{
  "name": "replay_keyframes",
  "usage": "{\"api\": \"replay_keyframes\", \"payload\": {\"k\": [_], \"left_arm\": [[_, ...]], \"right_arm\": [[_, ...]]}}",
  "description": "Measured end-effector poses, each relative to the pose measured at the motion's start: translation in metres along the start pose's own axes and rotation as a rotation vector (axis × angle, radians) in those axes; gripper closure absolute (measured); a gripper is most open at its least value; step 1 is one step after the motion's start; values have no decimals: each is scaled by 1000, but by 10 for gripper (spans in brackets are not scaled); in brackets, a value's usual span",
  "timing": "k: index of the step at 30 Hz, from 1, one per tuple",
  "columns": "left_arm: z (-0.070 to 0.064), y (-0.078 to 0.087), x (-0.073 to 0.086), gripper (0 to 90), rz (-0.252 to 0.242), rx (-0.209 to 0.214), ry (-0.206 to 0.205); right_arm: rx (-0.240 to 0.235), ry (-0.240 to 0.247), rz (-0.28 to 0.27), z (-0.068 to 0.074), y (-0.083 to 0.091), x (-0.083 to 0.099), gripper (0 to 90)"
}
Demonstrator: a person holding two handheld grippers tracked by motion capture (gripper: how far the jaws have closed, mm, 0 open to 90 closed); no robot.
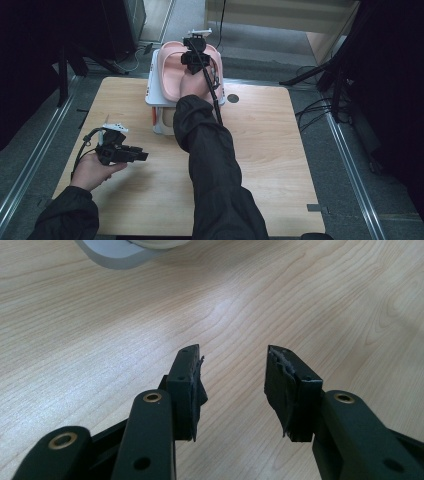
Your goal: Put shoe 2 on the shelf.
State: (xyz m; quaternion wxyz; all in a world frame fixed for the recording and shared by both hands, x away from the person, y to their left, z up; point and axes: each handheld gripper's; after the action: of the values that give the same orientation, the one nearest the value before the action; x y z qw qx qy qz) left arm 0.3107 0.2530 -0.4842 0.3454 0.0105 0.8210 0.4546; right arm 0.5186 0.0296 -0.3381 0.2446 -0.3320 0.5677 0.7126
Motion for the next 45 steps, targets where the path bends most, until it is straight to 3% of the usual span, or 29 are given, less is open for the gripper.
{"api": "replay_keyframes", "payload": {"k": [9,13,18,23,34,45], "left_arm": [[1,2,1,575,-7,1,3],[0,1,1,575,-1,4,-1],[0,2,1,576,-11,3,3],[1,2,1,576,0,-2,0],[4,2,0,576,1,-12,5],[5,3,1,575,2,-28,10]], "right_arm": [[15,-12,-6,6,-4,-2,731],[6,10,-4,9,-5,-1,652],[2,22,-7,10,-6,0,614],[-42,-5,17,4,-5,-1,559],[-84,43,19,-2,9,2,555],[-183,45,34,-14,24,10,533]]}}
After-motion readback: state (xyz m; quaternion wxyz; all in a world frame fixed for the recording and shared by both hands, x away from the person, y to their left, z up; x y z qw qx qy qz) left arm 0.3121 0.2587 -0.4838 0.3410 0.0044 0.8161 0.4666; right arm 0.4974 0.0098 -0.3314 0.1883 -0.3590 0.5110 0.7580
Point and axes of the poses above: each handheld gripper's, and its own axes: y roughly backward along the jaws, x roughly out of its underside, z roughly to its left, and after that the axes turned 2 degrees about z, right-handed
